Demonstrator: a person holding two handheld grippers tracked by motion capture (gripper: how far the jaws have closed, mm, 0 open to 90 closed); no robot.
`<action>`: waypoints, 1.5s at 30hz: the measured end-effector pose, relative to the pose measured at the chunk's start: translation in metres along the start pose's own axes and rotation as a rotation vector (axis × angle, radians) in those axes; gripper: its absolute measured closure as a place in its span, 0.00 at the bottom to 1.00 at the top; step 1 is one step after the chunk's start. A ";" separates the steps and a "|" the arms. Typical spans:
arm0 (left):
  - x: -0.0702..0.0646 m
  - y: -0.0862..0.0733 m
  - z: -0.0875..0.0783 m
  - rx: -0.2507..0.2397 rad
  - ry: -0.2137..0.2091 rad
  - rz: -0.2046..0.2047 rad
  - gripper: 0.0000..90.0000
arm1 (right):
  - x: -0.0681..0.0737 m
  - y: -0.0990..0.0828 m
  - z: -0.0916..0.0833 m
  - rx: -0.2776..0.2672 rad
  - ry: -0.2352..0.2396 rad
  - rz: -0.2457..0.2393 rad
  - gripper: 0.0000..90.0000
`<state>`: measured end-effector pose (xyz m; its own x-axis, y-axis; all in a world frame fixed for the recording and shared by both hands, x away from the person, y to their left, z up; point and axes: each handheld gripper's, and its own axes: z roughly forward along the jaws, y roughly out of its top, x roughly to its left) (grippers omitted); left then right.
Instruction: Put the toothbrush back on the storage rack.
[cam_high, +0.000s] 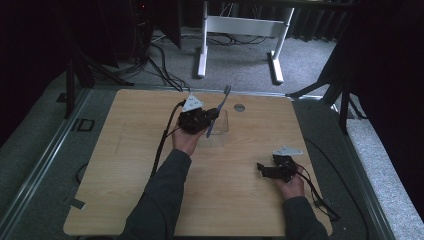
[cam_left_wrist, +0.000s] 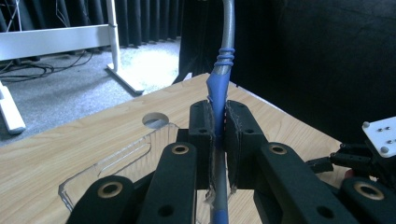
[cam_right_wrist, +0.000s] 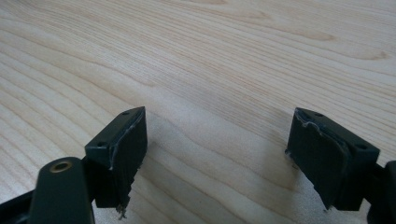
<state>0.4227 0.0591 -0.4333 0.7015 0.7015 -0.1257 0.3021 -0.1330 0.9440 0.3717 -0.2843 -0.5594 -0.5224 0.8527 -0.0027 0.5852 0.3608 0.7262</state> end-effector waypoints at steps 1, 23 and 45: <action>0.000 0.000 0.000 -0.004 -0.001 -0.001 0.91 | 0.000 0.000 0.000 0.000 0.000 0.000 0.22; 0.009 -0.003 0.006 -0.055 0.017 -0.040 0.91 | 0.000 0.000 0.000 0.000 -0.001 0.001 0.22; 0.018 -0.008 0.014 -0.107 0.085 -0.017 0.91 | 0.000 0.000 0.000 0.000 0.001 0.003 0.22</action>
<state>0.4422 0.0629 -0.4478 0.6382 0.7605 -0.1194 0.2397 -0.0489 0.9696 0.3716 -0.2841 -0.5594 -0.5213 0.8534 -0.0002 0.5865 0.3584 0.7263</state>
